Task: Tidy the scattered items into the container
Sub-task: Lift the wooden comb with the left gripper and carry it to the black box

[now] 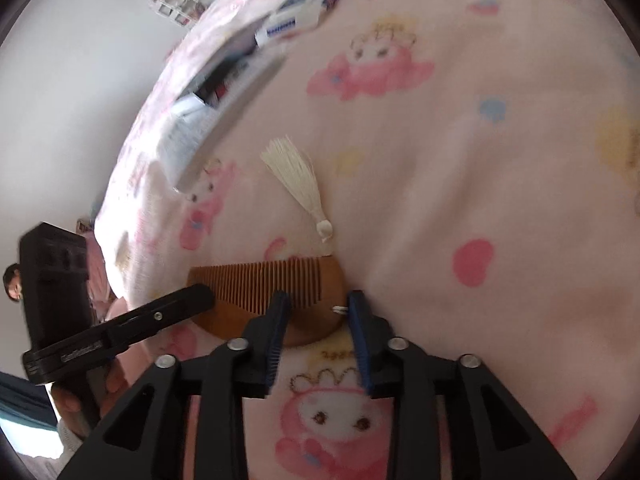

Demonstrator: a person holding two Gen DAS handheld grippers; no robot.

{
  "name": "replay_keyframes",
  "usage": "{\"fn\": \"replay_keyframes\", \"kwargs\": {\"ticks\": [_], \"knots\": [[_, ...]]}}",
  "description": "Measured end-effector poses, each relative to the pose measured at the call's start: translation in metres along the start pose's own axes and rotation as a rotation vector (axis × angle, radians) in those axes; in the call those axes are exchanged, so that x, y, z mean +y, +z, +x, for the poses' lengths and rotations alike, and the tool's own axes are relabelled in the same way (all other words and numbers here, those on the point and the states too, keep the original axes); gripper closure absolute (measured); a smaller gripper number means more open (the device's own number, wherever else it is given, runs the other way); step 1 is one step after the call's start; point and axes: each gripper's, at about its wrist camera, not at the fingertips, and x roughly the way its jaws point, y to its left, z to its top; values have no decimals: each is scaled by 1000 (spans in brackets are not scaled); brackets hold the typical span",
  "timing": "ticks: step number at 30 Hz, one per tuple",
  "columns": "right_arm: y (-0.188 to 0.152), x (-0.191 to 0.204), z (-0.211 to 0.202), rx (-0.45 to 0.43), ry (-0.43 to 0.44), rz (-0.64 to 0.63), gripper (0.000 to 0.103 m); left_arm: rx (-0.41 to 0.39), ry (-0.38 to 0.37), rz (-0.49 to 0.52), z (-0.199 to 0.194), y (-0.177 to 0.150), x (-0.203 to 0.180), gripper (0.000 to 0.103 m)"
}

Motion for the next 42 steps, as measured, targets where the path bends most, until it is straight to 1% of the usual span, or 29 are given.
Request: {"fn": "replay_keyframes", "kwargs": {"ticks": [3,6,9,13,18,23,29,35,38,42], "knots": [[1,4,1,-13,-15,-8,75,-15,-14,-3,-6,-1,-1,77],[-2,14,-8,-32,-36,-53,75,-26,-24,10,-14,0,-5,76],[-4,19,-22,-60,-40,-58,76,-39,-40,36,-22,4,-16,76],[-6,23,-49,-120,-52,-57,76,-58,-60,82,-33,7,-36,76],[-3,18,-92,-189,-71,-43,76,-68,-91,126,-42,14,-65,75],[3,12,-134,-259,-104,-28,76,-70,-121,216,-43,26,-118,75],[18,-7,-191,-354,-167,3,76,-71,-165,321,-35,46,-190,75],[33,-38,-256,-456,-245,52,76,-59,-217,409,-16,64,-262,75],[39,-57,-281,-492,-262,81,76,-50,-244,448,-5,71,-297,75],[38,-86,-319,-550,-274,121,76,-34,-278,499,12,80,-344,75]]}}
